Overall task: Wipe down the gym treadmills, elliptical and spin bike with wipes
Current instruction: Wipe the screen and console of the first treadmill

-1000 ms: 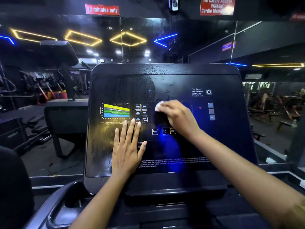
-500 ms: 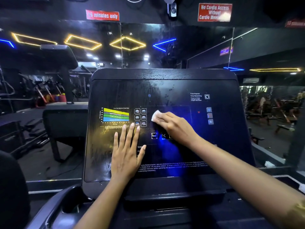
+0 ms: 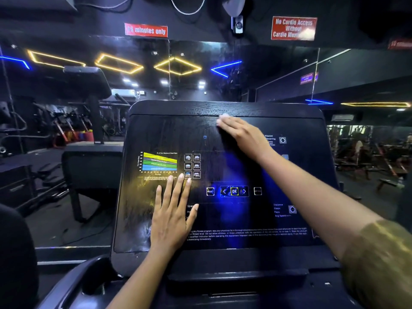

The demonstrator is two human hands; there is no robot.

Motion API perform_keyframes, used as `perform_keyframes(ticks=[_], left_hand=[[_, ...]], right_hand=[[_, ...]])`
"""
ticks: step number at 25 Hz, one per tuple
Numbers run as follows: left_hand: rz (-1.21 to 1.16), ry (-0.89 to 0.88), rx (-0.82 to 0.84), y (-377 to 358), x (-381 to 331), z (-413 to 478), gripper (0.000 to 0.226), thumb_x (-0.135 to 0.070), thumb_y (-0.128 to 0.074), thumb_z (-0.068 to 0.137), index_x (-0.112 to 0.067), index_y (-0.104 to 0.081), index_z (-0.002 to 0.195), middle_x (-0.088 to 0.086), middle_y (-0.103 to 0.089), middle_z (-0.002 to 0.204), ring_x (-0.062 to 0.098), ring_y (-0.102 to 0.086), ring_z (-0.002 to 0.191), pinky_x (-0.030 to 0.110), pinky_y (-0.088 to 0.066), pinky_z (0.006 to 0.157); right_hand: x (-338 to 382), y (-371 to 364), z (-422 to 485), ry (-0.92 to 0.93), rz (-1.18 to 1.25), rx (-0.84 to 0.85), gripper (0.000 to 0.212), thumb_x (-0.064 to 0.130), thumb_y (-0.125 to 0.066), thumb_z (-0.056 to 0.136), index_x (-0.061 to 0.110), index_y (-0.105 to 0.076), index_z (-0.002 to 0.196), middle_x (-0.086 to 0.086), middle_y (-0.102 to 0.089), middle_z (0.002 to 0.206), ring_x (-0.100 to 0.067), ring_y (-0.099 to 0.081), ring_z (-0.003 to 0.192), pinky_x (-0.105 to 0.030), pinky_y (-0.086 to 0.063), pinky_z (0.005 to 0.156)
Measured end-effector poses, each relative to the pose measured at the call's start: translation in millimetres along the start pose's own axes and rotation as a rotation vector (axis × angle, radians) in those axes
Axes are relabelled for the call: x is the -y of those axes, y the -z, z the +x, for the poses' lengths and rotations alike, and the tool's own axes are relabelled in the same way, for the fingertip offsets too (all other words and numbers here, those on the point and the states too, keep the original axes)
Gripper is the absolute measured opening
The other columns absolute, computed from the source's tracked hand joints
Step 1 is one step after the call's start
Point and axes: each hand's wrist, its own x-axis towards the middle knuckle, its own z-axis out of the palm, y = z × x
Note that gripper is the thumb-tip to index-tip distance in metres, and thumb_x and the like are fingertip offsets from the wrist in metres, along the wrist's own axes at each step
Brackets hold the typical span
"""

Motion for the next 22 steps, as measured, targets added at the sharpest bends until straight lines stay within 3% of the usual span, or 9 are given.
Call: perform_keyframes(ticks=[4, 7, 9, 11, 13, 15, 17, 19, 22], left_hand=[[0.000, -0.004, -0.010, 0.3, -0.1, 0.0, 0.062, -0.047, -0.012, 0.100, -0.009, -0.036, 0.144, 0.008, -0.028, 0.153, 0.027, -0.021, 0.143, 0.047, -0.015, 0.115], [-0.001, -0.003, -0.008, 0.9, -0.7, 0.1, 0.063, -0.047, -0.013, 0.100, -0.009, -0.037, 0.144, 0.008, -0.028, 0.153, 0.028, -0.021, 0.143, 0.048, -0.016, 0.115], [0.000, -0.003, -0.008, 1.0, -0.8, -0.2, 0.063, -0.047, -0.013, 0.100, -0.009, -0.037, 0.144, 0.009, -0.028, 0.153, 0.028, -0.021, 0.143, 0.048, -0.016, 0.115], [0.002, -0.003, -0.007, 0.5, -1.1, 0.0, 0.063, -0.047, -0.012, 0.100, -0.009, -0.037, 0.144, 0.009, -0.029, 0.153, 0.028, -0.021, 0.143, 0.048, -0.015, 0.115], [0.005, -0.005, -0.004, -0.1, -0.4, -0.1, 0.064, -0.047, -0.012, 0.100, -0.009, -0.037, 0.144, 0.010, -0.029, 0.153, 0.028, -0.021, 0.142, 0.048, -0.014, 0.115], [0.007, -0.004, -0.003, -0.4, -0.1, 0.3, 0.064, -0.047, -0.011, 0.100, -0.009, -0.037, 0.144, 0.010, -0.029, 0.153, 0.028, -0.020, 0.142, 0.047, -0.014, 0.115], [0.003, -0.007, -0.007, -0.2, 0.2, 0.0, 0.064, -0.047, -0.011, 0.100, -0.009, -0.036, 0.144, 0.010, -0.030, 0.153, 0.028, -0.020, 0.142, 0.047, -0.014, 0.115], [-0.002, -0.010, -0.017, -0.6, 0.7, -1.4, 0.063, -0.047, -0.011, 0.100, -0.009, -0.036, 0.145, 0.009, -0.030, 0.153, 0.028, -0.020, 0.143, 0.047, -0.014, 0.115], [-0.005, -0.010, -0.024, -0.5, 0.8, -1.3, 0.063, -0.047, -0.011, 0.100, -0.009, -0.035, 0.145, 0.009, -0.029, 0.153, 0.026, -0.017, 0.144, 0.047, -0.013, 0.116]], right_hand=[[27.8, -0.9, -54.0, -0.151, -0.007, -0.064, 0.047, 0.007, -0.030, 0.080, -0.001, -0.060, 0.116, -0.018, -0.060, 0.121, -0.031, -0.060, 0.108, -0.041, -0.058, 0.070], [77.3, 5.2, -100.8, -0.113, -0.013, 0.038, 0.046, 0.004, -0.033, 0.078, 0.005, -0.060, 0.114, -0.011, -0.060, 0.119, -0.024, -0.062, 0.089, -0.028, -0.052, 0.042], [106.7, 14.2, -136.3, -0.027, -0.008, 0.117, 0.045, 0.005, -0.036, 0.076, 0.009, -0.065, 0.111, -0.007, -0.064, 0.114, -0.019, -0.062, 0.079, -0.021, -0.044, 0.032], [120.4, 23.7, -157.5, 0.041, 0.027, 0.149, 0.042, 0.012, -0.037, 0.077, 0.014, -0.070, 0.103, 0.000, -0.067, 0.107, -0.014, -0.063, 0.077, -0.019, -0.038, 0.031], [110.5, 30.4, -140.8, 0.025, 0.109, 0.085, 0.039, 0.017, -0.038, 0.079, 0.016, -0.073, 0.096, 0.002, -0.069, 0.102, -0.014, -0.065, 0.083, -0.018, -0.045, 0.036], [82.2, 30.5, -93.8, -0.063, 0.180, -0.029, 0.038, 0.016, -0.038, 0.081, 0.013, -0.073, 0.095, -0.004, -0.071, 0.100, -0.021, -0.066, 0.089, -0.026, -0.056, 0.056], [48.3, 27.2, -38.9, -0.201, 0.183, -0.074, 0.042, 0.019, -0.033, 0.084, 0.008, -0.072, 0.097, -0.013, -0.070, 0.099, -0.031, -0.065, 0.090, -0.040, -0.057, 0.070], [31.5, 24.6, -4.3, -0.296, 0.160, -0.020, 0.050, 0.025, -0.028, 0.085, 0.004, -0.071, 0.097, -0.018, -0.069, 0.096, -0.037, -0.063, 0.090, -0.047, -0.055, 0.070], [42.0, 15.2, -13.6, -0.277, 0.093, -0.016, 0.055, 0.030, -0.024, 0.085, 0.001, -0.069, 0.093, -0.018, -0.067, 0.092, -0.034, -0.062, 0.086, -0.043, -0.055, 0.057]])
